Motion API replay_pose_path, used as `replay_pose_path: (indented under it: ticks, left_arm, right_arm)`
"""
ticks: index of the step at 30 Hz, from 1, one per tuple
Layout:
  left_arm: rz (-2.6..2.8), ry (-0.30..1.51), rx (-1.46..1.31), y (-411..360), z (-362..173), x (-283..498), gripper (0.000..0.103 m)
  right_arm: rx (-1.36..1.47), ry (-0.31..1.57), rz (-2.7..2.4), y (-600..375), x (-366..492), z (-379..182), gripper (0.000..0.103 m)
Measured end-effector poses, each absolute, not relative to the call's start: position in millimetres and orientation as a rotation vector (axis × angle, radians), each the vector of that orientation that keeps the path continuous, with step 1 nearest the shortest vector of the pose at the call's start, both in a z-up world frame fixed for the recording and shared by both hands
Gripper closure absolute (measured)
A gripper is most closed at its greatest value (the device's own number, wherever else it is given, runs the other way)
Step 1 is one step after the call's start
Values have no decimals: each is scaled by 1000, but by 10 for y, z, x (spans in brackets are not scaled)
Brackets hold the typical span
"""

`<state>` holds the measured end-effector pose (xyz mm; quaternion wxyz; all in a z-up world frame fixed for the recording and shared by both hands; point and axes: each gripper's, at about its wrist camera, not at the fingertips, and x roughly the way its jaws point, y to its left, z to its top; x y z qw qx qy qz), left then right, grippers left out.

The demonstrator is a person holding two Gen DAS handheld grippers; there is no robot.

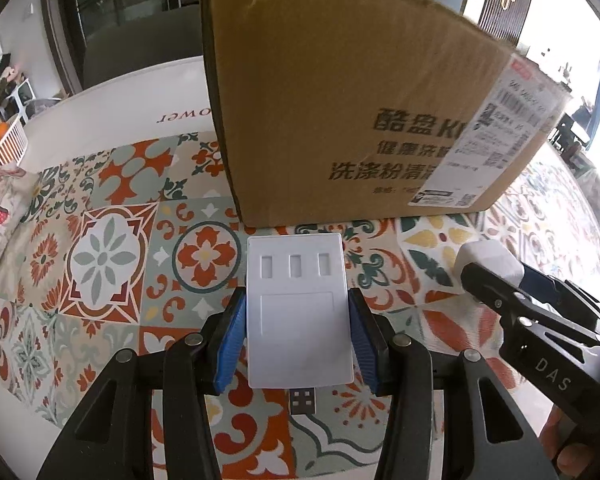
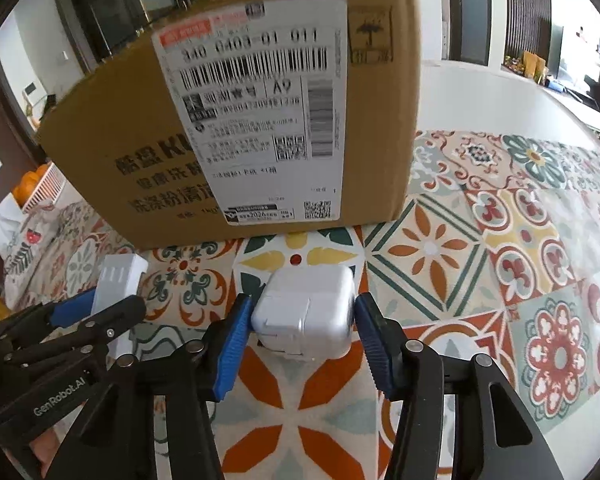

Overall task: Organize rigid objects
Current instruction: 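Close the right tool around the white cube charger, then carry the white device and white charger into the box with both tools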

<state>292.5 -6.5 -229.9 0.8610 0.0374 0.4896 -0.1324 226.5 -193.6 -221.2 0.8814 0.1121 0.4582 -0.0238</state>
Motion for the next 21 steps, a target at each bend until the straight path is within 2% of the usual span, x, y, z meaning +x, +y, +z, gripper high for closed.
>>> replay_pose_path:
  ticks: [21]
  left_arm:
    - [-308, 944, 69, -260, -1736, 2533, 55]
  right_arm:
    - [228, 858, -37, -1990, 1988, -1680, 52]
